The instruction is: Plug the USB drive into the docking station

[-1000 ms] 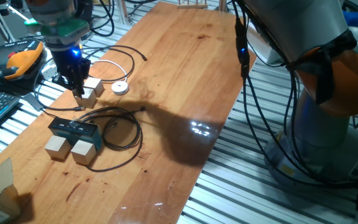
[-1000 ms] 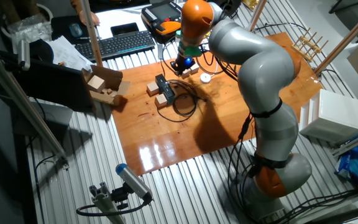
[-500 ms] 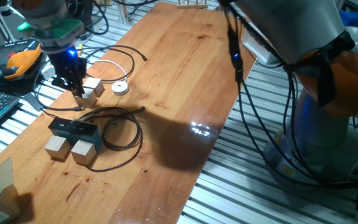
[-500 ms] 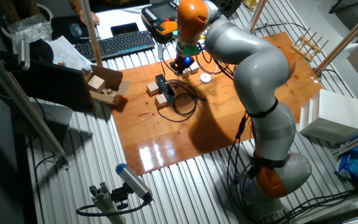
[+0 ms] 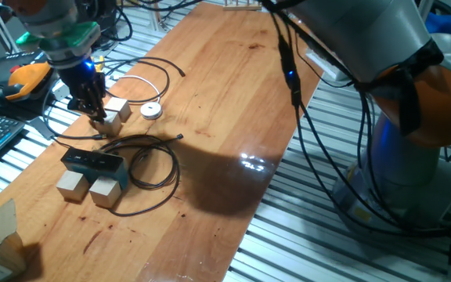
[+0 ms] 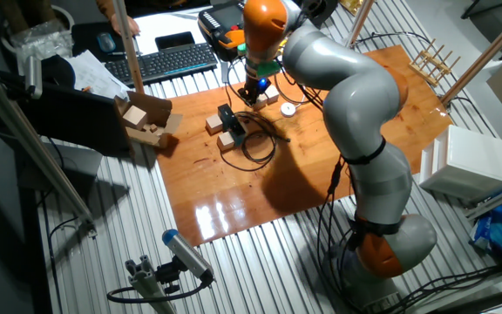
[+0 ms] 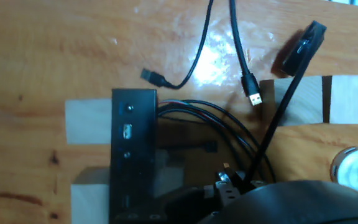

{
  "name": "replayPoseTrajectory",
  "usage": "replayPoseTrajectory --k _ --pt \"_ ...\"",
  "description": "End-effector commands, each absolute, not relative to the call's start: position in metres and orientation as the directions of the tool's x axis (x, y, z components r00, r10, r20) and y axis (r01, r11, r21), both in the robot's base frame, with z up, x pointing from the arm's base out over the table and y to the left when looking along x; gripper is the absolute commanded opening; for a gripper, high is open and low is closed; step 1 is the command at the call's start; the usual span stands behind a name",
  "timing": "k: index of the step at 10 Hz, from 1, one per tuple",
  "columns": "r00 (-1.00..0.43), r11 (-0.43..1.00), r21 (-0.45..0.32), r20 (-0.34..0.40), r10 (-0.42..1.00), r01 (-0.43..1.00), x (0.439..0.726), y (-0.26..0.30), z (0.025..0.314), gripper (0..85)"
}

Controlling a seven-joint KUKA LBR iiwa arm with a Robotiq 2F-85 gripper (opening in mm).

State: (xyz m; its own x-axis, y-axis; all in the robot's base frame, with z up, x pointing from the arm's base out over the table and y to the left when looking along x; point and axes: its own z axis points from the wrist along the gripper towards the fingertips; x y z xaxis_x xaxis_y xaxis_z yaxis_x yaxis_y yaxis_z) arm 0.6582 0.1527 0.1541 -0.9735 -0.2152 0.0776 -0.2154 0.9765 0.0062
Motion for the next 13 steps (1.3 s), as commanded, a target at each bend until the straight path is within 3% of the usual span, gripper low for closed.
replayPoseTrajectory --k 1,4,8,13 --pt "-0.975 0.978 0.025 0.081 -0.208 -0.207 0.658 0.153 0.154 0.0" --pt "-0.982 0.988 0.021 0.108 -0.154 -0.152 0.658 0.153 0.154 0.0" --pt "-0.988 0.995 -0.004 0.123 -0.095 -0.096 0.643 0.19 0.186 0.0" --pt "-0.994 0.998 0.002 0.09 -0.063 -0.063 0.616 0.207 0.163 0.0"
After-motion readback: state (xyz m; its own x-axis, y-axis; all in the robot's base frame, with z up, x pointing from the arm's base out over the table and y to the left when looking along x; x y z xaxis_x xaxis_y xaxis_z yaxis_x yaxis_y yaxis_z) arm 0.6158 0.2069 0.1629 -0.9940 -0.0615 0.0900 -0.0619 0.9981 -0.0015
